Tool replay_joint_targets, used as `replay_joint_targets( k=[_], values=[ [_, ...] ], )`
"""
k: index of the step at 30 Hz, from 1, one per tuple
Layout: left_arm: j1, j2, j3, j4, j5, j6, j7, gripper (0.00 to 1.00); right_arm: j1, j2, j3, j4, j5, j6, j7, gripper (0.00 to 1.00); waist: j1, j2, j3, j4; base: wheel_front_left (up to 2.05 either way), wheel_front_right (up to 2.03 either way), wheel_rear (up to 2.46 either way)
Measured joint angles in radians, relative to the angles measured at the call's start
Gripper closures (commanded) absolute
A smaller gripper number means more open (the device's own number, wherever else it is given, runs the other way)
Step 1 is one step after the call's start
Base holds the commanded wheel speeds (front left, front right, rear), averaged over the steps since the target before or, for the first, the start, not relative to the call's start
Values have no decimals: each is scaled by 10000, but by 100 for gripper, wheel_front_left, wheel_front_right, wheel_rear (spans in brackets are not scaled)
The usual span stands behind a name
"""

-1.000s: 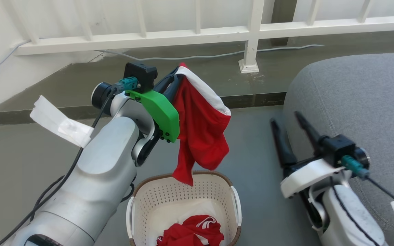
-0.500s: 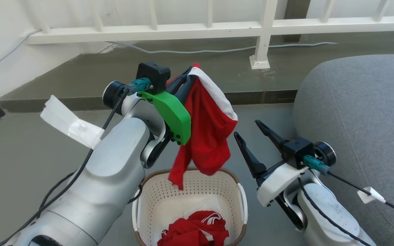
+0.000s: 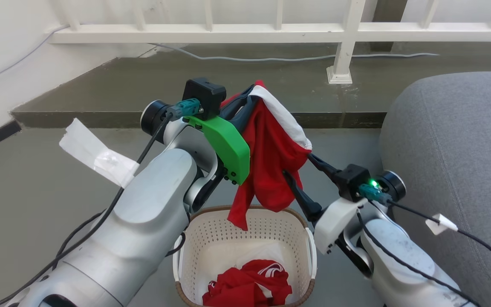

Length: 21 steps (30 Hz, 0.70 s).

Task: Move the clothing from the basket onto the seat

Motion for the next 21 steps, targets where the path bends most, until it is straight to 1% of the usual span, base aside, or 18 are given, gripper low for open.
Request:
replay_joint_targets(
  k=[2, 7, 14, 21],
  values=[
    [-7, 2, -58, -84, -33, 19, 0, 100, -280, -4, 176, 171, 50, 56, 0, 0, 0, 0, 2, 21, 0, 0, 0],
    [-23, 10, -232, -268, -88, 123, 2, 100, -795, -8, 510, 596, 128, 56, 0, 0, 0, -1, 4, 91, 0, 0, 0],
    [-48, 10, -274, -412, -128, 309, 0, 100, -929, -10, 704, 867, 430, 56, 0, 0, 0, 0, -10, 167, 0, 0, 0],
    [-158, 10, -276, -454, -130, 416, -2, 100, -922, -12, 514, 1396, 525, 56, 0, 0, 0, -1, 0, 151, 0, 0, 0]
  ],
)
